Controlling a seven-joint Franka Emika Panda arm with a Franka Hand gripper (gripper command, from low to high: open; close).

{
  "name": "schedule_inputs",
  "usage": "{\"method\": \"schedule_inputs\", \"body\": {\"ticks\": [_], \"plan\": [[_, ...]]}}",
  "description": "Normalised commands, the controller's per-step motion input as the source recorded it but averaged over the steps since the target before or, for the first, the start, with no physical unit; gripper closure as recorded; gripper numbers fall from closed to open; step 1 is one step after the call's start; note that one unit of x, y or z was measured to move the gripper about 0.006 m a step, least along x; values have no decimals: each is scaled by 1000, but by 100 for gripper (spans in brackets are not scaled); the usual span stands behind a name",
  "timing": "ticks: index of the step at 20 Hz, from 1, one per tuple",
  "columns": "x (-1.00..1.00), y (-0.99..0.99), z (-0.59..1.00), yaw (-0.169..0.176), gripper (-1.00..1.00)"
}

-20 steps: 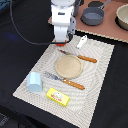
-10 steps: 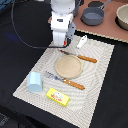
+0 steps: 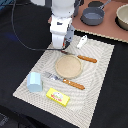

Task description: Interact with the objects in diverse but meaningful ways.

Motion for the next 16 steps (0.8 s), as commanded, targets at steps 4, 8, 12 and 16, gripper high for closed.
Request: {"method": "schedule_inputs", "body": {"ticks": [4,8,12,16], "plan": [[-43,239,-2,0,100],[-20,235,49,0,100],[-14,129,863,-35,100],[0,10,1000,-71,100]]}}
